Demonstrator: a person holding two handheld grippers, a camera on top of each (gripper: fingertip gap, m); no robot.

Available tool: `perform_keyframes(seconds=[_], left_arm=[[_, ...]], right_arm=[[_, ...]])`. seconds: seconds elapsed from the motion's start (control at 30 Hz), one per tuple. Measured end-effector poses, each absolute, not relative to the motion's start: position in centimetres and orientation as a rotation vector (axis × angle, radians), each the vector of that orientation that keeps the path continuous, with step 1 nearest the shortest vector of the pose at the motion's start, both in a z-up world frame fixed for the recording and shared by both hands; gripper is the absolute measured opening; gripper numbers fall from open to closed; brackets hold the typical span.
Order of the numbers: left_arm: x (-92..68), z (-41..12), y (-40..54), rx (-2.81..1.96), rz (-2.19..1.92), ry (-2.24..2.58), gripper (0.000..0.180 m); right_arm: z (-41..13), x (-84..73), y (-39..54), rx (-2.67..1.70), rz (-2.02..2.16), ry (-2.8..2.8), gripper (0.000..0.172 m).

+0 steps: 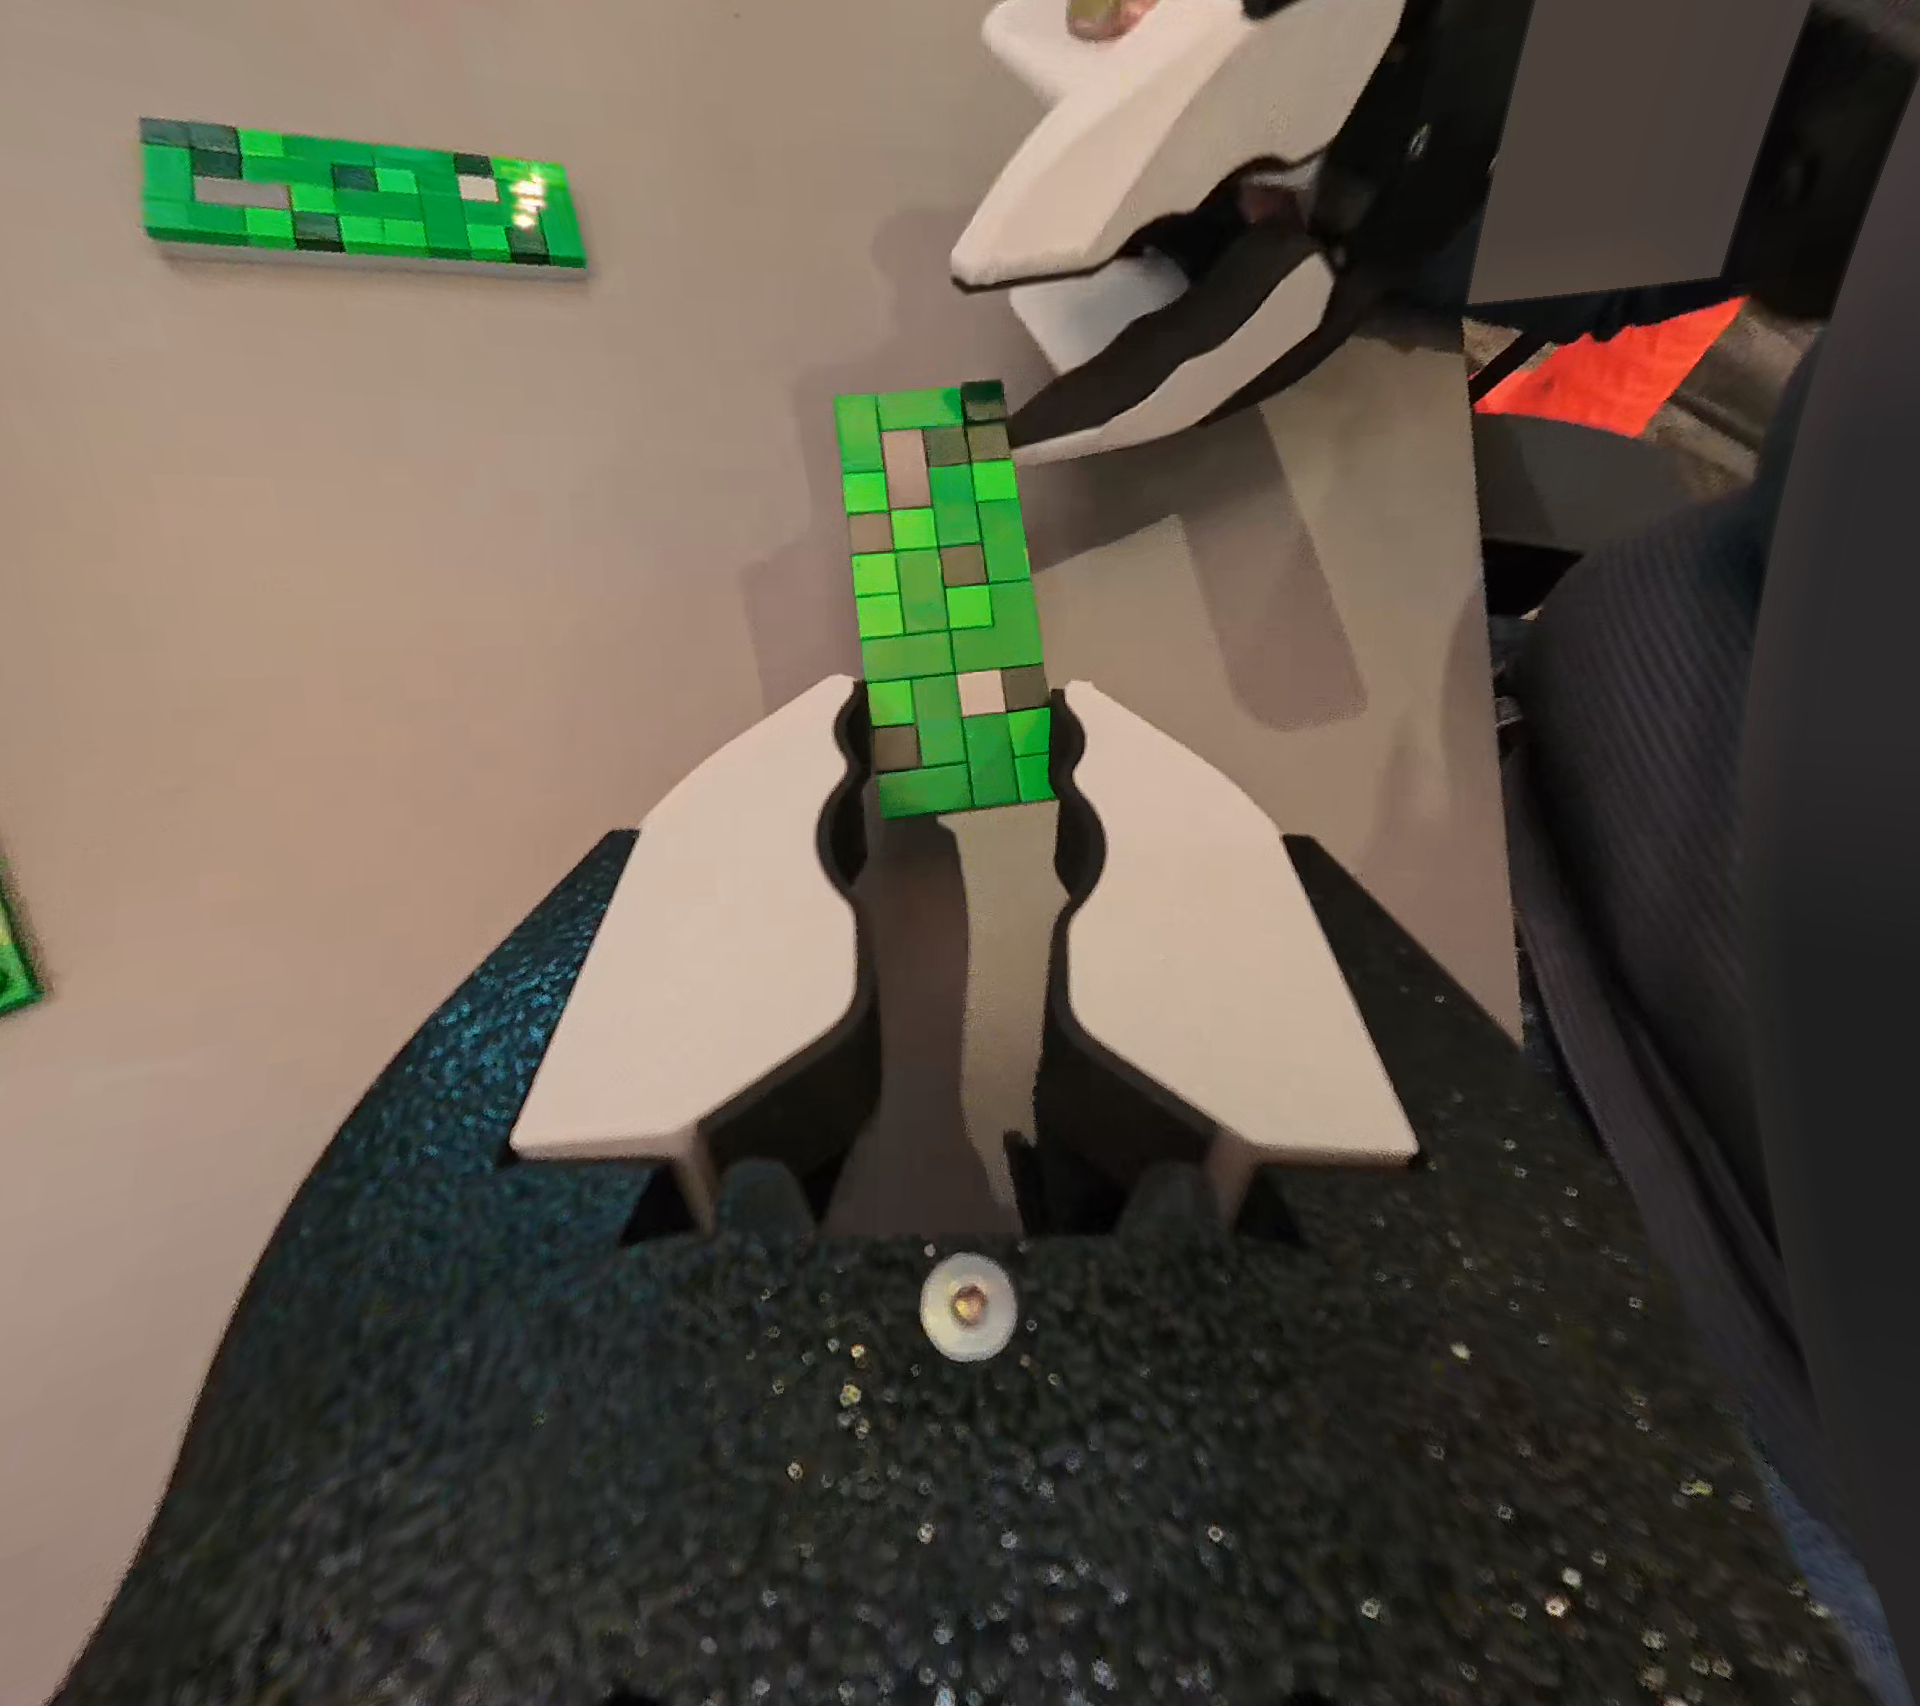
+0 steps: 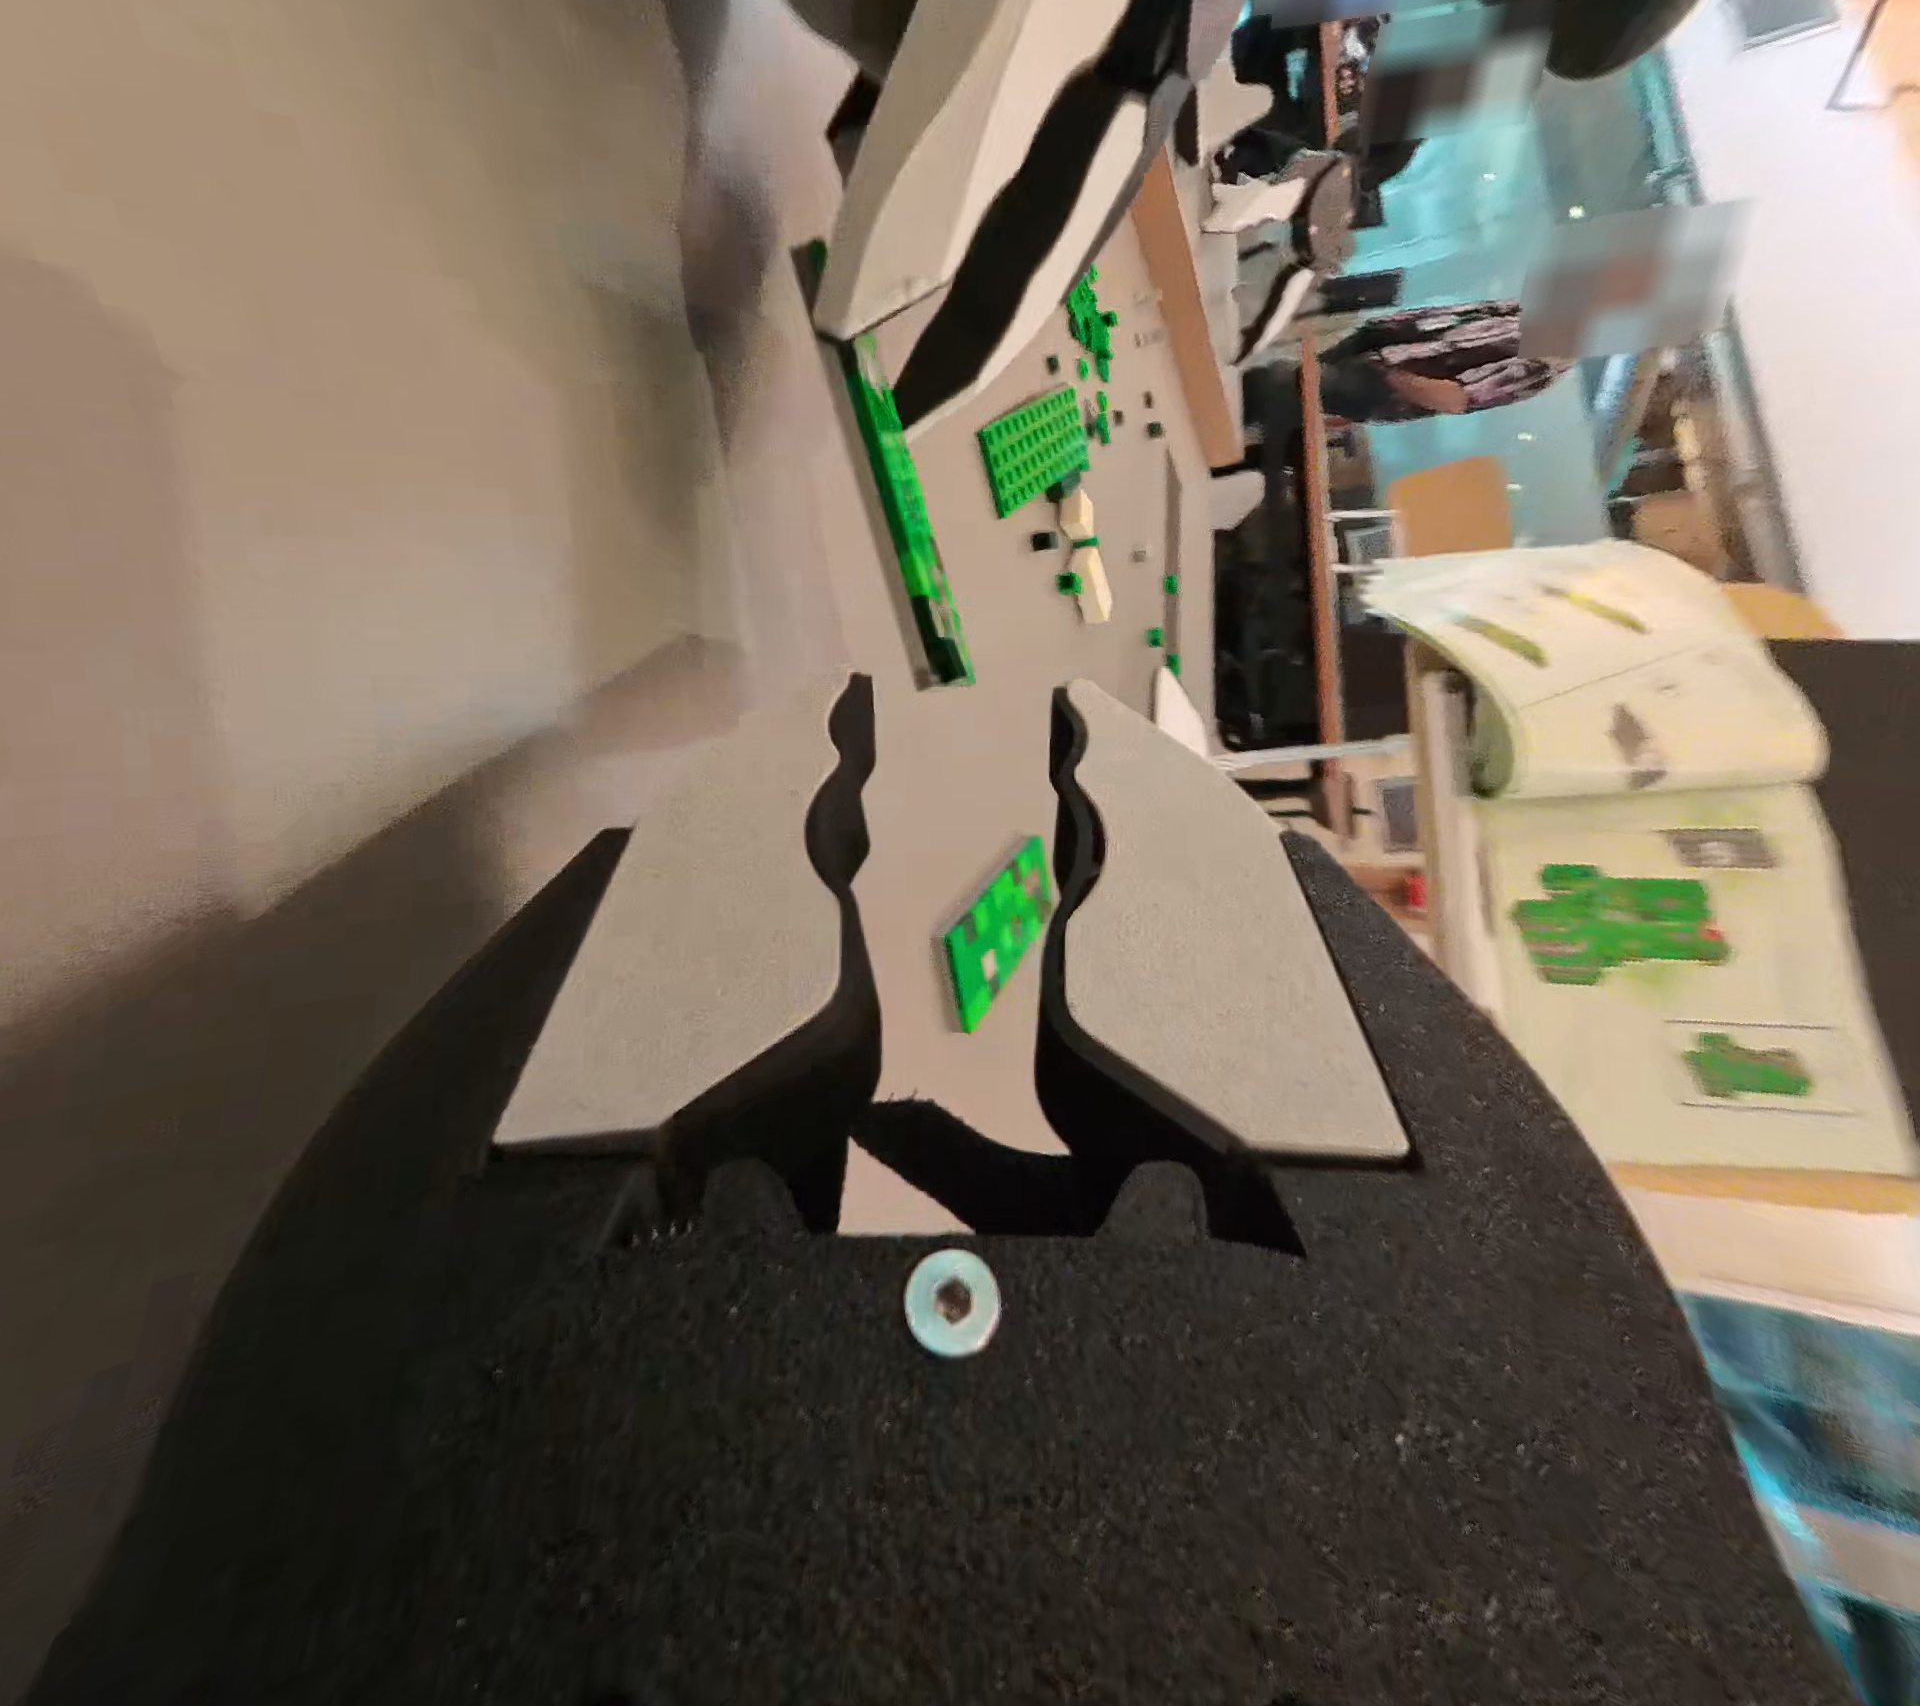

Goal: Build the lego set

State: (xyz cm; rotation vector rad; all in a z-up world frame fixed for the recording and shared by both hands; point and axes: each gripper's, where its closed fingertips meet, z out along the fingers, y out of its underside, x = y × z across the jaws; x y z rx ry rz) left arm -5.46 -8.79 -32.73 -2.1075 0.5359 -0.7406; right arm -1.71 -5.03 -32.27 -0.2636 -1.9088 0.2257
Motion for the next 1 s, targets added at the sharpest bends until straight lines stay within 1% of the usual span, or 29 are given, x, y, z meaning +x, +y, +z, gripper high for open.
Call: perform_keyframes(seconds=[0.13,0.2,0.33,0.83,0.97,1.0], left_arm=[[-5.4,-32.8,-8.8,-2.111,-0.753,0.534,0.032],[-5.1,-32.7,-8.8,-2.106,-0.767,0.535,0.032],[-5.0,-32.7,-8.6,-2.102,-0.776,0.538,0.032],[-5.0,-33.4,-8.6,-2.152,-0.729,0.568,0.032],[-5.0,-31.7,-8.0,-2.051,-0.729,0.508,0.033],[-5.0,-31.2,-8.0,-2.025,-0.7,0.516,0.039]], right_arm=[[-32.9,-2.2,-4.5,-0.2,0.05,-1.868,0.026],[-33.1,-2.3,-4.6,-0.179,0.012,-1.855,0.018],[-33.5,-2.4,-4.8,-0.147,-0.047,-1.844,0.009],[-33.9,-2.5,-5.0,-0.075,-0.159,-1.86,0.006],[-33.0,-2.6,-4.4,-0.249,-0.005,-1.868,0.006],[-32.7,-2.7,-4.2,-0.316,0.049,-1.874,0.006]])
